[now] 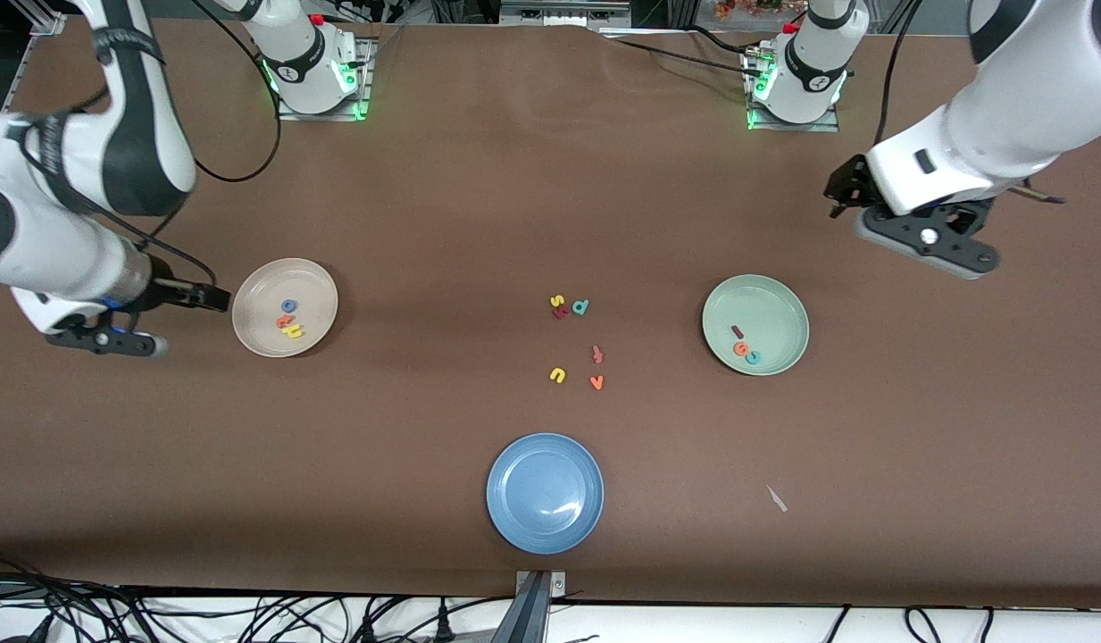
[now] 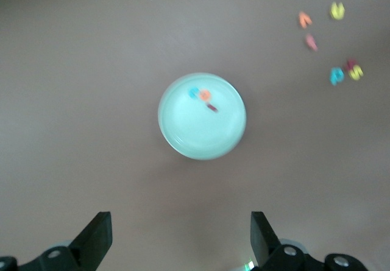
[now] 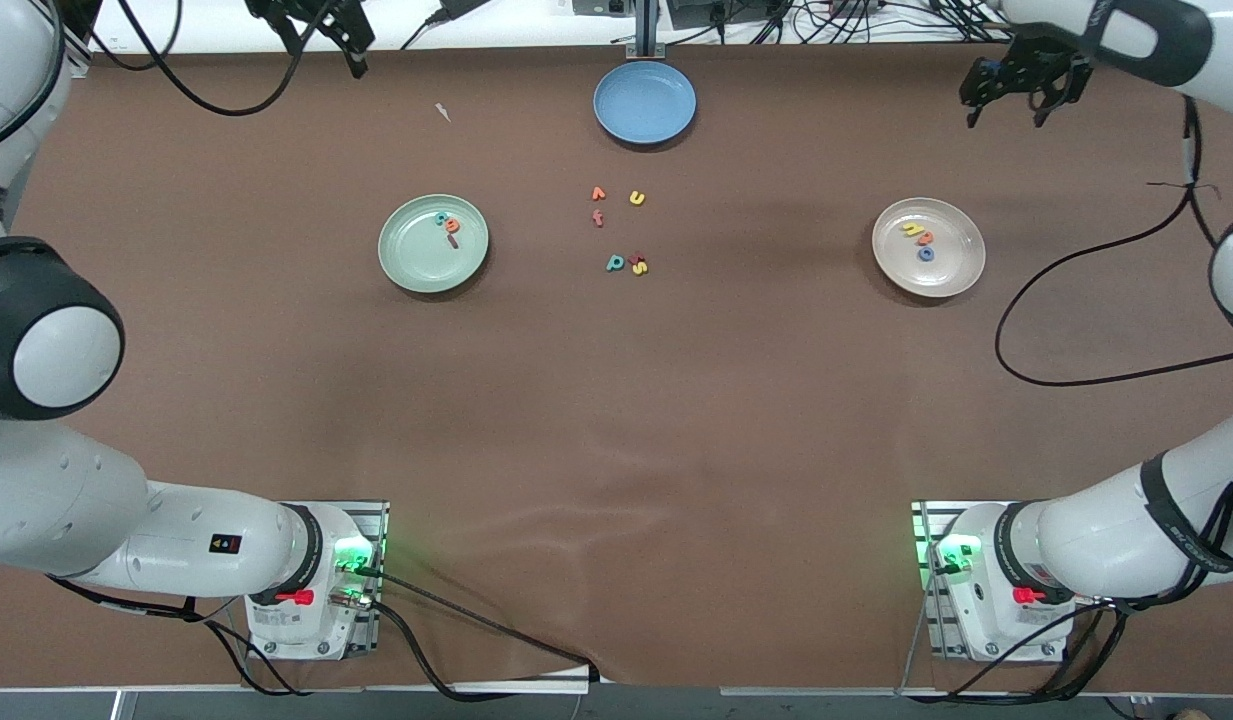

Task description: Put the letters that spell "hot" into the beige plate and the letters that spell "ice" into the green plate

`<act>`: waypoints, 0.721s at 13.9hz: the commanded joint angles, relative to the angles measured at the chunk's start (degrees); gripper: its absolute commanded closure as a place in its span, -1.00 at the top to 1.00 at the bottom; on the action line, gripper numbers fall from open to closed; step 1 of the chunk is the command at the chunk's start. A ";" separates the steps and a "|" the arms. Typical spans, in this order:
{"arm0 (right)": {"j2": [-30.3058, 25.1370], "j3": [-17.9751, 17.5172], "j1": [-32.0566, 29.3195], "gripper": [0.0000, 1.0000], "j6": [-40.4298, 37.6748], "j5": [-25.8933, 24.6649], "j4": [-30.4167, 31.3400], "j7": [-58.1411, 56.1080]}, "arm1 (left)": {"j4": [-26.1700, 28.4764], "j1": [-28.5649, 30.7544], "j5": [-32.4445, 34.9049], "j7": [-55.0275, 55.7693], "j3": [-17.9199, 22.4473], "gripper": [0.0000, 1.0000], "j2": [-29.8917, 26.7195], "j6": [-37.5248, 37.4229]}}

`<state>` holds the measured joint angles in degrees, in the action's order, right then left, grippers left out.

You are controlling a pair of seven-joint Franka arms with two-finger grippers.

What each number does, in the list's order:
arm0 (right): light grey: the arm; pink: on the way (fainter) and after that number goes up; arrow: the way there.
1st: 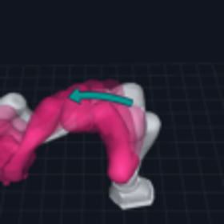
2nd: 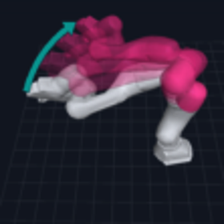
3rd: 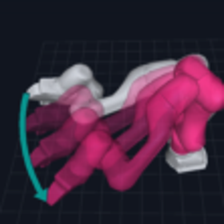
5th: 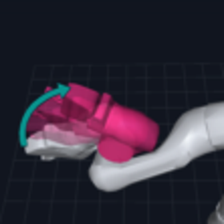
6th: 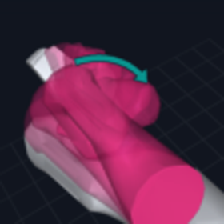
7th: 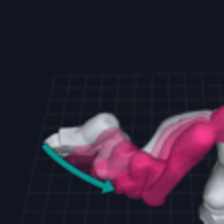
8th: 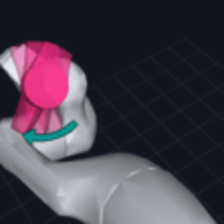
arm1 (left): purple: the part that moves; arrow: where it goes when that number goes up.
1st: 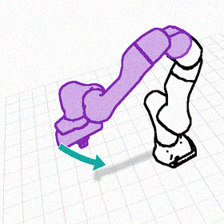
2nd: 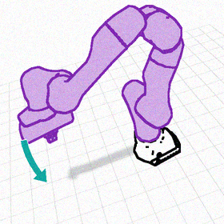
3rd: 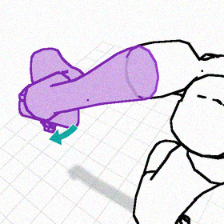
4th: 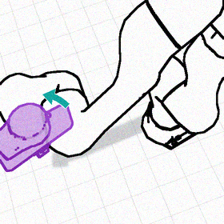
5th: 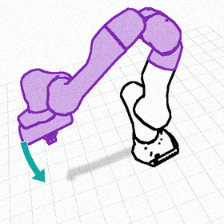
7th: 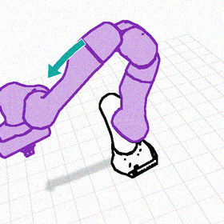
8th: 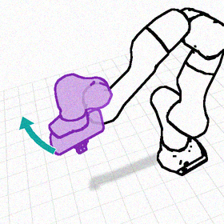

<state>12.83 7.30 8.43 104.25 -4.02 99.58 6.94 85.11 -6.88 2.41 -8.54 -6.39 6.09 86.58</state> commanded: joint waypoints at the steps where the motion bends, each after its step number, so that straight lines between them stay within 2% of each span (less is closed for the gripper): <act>1: -5.17 -1.50 -1.84 1.00 -4.39 -1.25 0.79 -5.86 | 10.76 -2.35 -1.09 0.19 4.89 1.00 -7.75 9.45; 3: -7.98 -1.67 -2.89 1.00 -8.86 -3.00 -0.34 -7.37 | 11.83 -2.35 -1.26 -0.15 7.60 1.00 -7.94 9.92; 7: -11.77 -4.21 -5.53 1.00 -18.45 -4.68 -4.21 -12.82 | 11.75 2.66 -4.25 -0.60 8.06 1.00 -7.24 9.66; 10: -14.06 -4.58 -7.73 1.00 -18.82 -3.45 -2.99 -13.00 | 11.14 2.93 -4.43 -0.51 7.62 1.00 -7.06 9.57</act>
<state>-0.15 4.02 2.70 86.06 -7.68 96.03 -4.98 95.75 -4.05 -0.65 -8.72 1.58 -0.13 95.49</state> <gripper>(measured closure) 0.000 0.000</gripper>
